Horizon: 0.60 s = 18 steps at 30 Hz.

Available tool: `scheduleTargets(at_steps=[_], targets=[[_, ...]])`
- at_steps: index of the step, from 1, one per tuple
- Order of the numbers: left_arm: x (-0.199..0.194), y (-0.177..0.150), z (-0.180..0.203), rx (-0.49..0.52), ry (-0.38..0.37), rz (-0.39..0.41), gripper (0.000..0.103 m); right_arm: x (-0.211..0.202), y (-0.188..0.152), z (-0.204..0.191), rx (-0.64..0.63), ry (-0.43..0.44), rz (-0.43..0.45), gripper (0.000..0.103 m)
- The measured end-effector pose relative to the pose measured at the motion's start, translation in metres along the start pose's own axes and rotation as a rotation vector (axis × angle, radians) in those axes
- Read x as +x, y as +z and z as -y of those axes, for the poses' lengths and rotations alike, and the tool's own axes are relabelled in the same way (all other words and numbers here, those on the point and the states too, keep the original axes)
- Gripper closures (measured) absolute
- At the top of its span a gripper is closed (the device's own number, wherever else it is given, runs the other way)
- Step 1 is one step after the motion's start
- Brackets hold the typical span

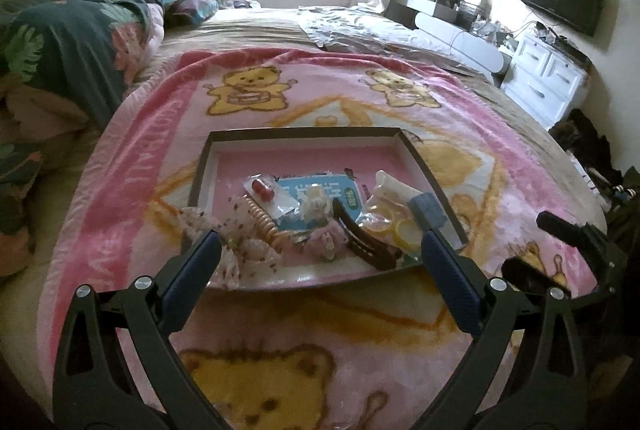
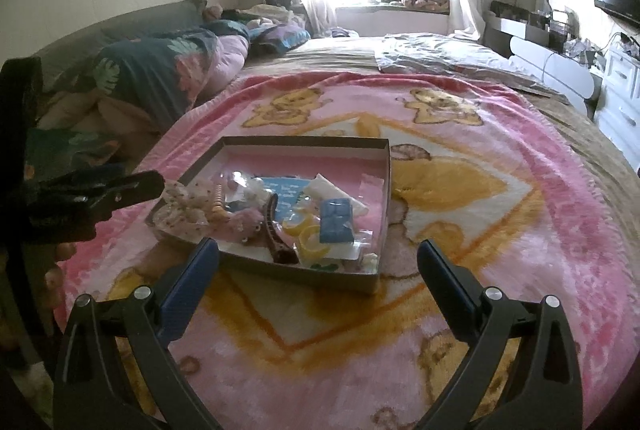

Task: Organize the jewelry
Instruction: 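Withdraw both open tools from the box back over the blanket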

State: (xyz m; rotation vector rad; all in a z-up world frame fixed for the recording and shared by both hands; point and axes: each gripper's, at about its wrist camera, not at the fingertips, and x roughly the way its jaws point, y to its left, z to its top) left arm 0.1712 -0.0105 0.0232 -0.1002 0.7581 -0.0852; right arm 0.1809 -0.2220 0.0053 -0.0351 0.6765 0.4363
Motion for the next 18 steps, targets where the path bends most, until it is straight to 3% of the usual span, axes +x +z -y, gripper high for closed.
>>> scheduleTargets(at_steps=[18], targets=[[-0.03, -0.055, -0.021, -0.035, 0.041, 0.012, 0.009, -0.025, -0.025, -0.015, -0.007, 0.028, 0.03, 0.004]])
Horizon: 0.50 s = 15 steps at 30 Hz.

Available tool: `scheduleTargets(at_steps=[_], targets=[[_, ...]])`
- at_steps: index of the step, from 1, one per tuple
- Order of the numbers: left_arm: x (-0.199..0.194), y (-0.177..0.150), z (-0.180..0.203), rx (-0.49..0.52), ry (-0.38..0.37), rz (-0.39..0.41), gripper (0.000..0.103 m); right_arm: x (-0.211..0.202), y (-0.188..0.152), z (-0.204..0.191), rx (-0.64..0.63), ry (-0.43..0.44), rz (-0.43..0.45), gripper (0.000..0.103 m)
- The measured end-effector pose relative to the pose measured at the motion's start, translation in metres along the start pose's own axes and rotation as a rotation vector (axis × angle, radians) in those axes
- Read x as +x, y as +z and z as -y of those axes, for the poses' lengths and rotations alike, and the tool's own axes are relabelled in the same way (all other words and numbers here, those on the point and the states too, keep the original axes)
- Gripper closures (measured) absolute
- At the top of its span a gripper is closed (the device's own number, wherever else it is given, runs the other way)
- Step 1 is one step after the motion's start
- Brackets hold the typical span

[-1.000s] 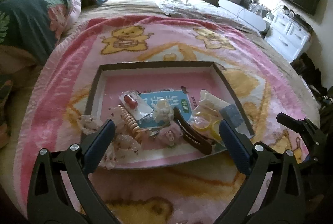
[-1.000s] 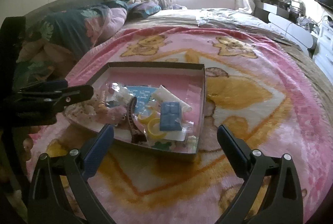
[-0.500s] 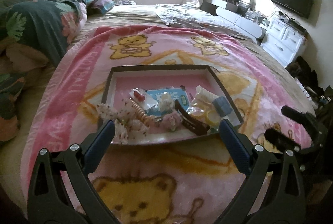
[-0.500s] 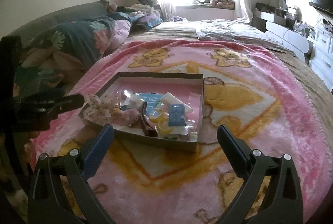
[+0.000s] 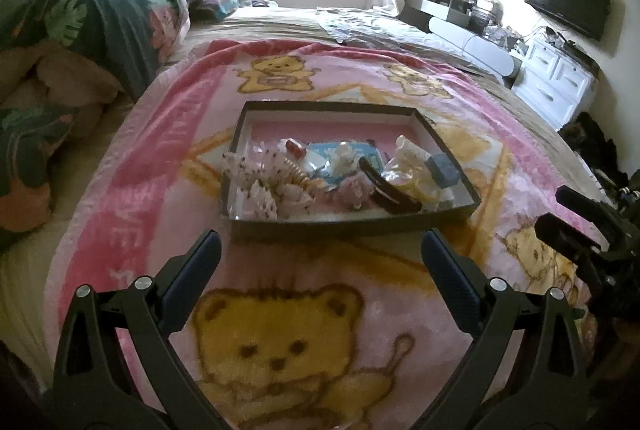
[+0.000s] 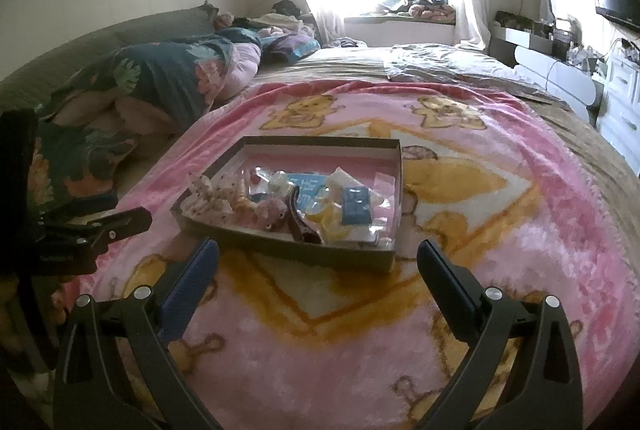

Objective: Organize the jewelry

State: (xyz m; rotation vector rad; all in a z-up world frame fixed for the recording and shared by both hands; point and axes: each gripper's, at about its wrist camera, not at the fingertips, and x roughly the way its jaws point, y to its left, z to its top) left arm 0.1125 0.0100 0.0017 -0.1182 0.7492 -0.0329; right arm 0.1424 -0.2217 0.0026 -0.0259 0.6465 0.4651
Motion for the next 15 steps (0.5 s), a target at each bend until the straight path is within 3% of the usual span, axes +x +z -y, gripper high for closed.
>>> scheduleTargets(at_steps=[10, 15], targets=[[0.006, -0.026, -0.007, -0.023, 0.001, -0.018, 0.009, 0.004, -0.027, 0.001, 0.03, -0.033, -0.011, 0.004], [0.011, -0.039, -0.003, -0.011, -0.001, -0.026, 0.009, 0.0, -0.033, -0.002, 0.027, -0.047, 0.03, 0.004]])
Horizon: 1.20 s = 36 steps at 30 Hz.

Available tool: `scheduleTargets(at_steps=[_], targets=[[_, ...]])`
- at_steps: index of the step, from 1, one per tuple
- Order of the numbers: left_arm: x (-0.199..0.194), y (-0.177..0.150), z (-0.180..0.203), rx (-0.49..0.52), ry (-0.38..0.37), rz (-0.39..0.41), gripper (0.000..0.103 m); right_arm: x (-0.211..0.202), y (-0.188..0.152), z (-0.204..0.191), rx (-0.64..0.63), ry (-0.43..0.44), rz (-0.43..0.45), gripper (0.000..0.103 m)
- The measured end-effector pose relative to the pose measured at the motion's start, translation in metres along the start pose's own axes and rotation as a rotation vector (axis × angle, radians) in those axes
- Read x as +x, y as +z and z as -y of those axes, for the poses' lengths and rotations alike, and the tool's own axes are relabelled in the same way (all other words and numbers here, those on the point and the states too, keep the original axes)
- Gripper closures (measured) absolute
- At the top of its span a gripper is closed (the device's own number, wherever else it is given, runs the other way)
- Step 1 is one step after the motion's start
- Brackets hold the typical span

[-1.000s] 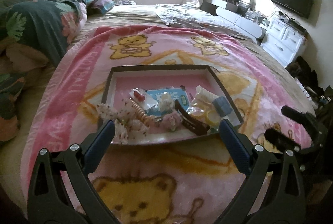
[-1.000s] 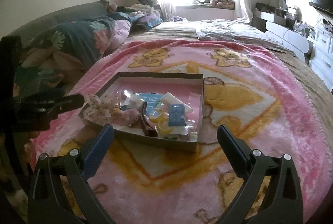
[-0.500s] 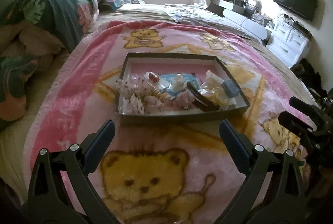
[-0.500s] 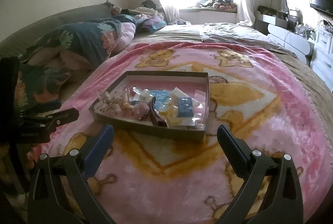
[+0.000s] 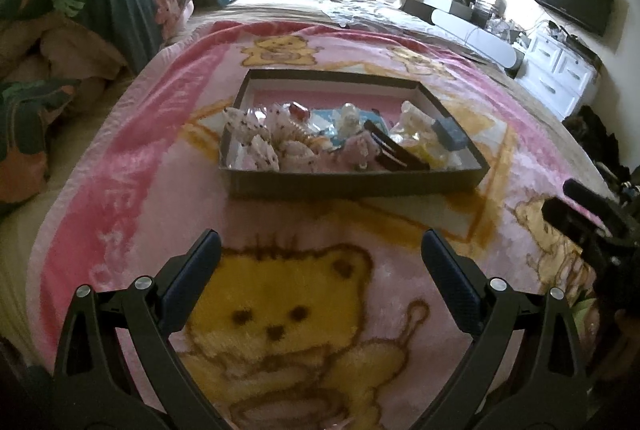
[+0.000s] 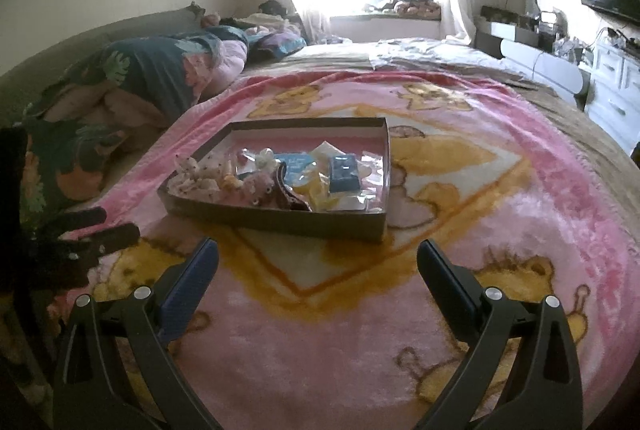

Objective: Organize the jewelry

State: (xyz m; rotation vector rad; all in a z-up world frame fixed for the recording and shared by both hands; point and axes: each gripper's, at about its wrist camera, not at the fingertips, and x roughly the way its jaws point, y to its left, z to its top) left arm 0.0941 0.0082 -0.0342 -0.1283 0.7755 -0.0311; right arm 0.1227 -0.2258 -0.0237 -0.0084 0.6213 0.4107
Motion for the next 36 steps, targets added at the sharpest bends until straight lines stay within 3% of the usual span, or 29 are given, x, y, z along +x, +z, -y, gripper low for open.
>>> scheduleTargets(at_steps=[8, 36], targets=[[0.003, -0.012, -0.002, 0.002, 0.005, 0.007, 0.009, -0.005, -0.005, -0.007, -0.022, 0.018, 0.042, 0.004], [-0.001, -0.014, 0.0, -0.002, 0.034, 0.023, 0.009, 0.004, -0.011, -0.01, -0.032, 0.018, 0.004, 0.004]])
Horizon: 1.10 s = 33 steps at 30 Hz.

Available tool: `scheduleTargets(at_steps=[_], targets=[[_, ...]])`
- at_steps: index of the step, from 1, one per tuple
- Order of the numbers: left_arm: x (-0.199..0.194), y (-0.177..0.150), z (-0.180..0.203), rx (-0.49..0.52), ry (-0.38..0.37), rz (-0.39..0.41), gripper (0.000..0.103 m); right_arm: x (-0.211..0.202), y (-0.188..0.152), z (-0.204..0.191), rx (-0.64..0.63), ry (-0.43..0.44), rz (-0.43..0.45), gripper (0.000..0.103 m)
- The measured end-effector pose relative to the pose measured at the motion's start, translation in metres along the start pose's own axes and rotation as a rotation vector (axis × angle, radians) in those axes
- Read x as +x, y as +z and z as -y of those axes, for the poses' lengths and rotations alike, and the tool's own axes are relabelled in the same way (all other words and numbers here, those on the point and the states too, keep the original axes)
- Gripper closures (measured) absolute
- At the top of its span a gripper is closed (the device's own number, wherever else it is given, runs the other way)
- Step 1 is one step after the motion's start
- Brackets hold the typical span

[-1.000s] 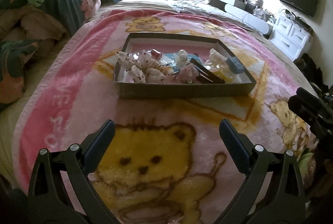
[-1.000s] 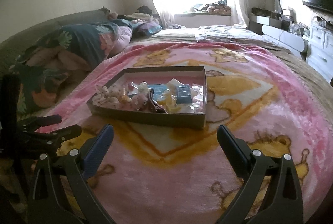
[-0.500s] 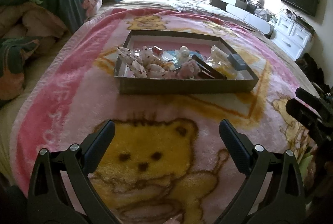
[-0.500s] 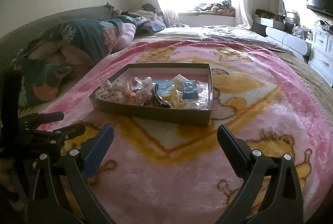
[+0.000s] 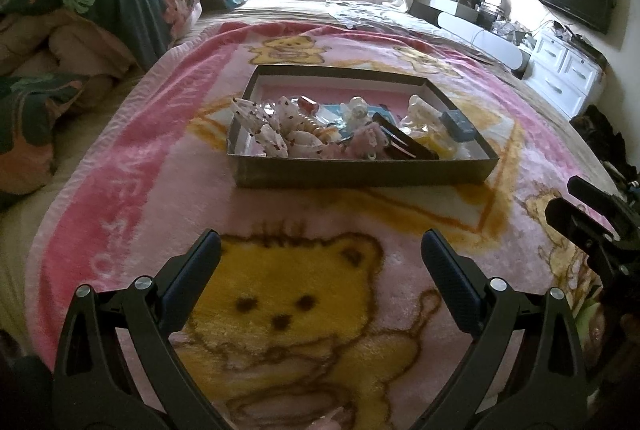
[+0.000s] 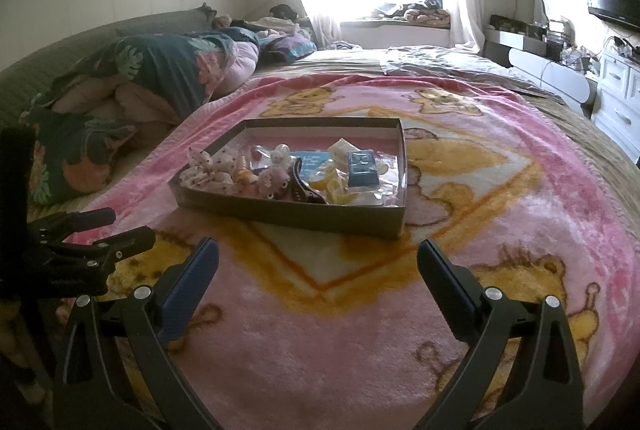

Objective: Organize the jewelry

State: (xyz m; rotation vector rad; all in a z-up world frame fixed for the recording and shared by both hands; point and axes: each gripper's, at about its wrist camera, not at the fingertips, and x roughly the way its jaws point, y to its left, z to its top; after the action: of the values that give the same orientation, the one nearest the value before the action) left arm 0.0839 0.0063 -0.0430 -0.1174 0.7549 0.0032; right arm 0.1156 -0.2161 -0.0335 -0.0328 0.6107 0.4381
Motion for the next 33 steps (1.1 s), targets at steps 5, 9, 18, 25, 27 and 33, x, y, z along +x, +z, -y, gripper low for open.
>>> scheduleTargets(at_steps=[5, 9, 18, 25, 27, 33], targets=[[0.0003, -0.0003, 0.0, 0.002, 0.002, 0.001, 0.009, -0.0017, 0.0005, 0.0012, 0.008, -0.003, 0.006, 0.004], [-0.0005, -0.0002, 0.0002, 0.002, 0.004, 0.001, 0.009, -0.0022, 0.0004, 0.0029, 0.011, -0.003, 0.008, 0.004], [-0.0019, 0.0001, 0.0008, 0.005, 0.005, 0.001, 0.009, -0.0024, 0.0003, 0.0029, 0.011, -0.005, 0.005, 0.004], [-0.0027, 0.0001, 0.0002, 0.004, 0.011, 0.003, 0.009, -0.0032, 0.0001, 0.0033, 0.011, -0.003, 0.004, 0.004], [-0.0032, 0.0001, -0.0004, 0.003, 0.013, 0.003, 0.009, -0.0025, 0.0001, 0.0031, 0.01, -0.004, 0.004, 0.004], [-0.004, 0.0002, -0.001, 0.004, 0.015, 0.003, 0.009, -0.003, 0.0, 0.0034, 0.01, -0.003, 0.004, 0.004]])
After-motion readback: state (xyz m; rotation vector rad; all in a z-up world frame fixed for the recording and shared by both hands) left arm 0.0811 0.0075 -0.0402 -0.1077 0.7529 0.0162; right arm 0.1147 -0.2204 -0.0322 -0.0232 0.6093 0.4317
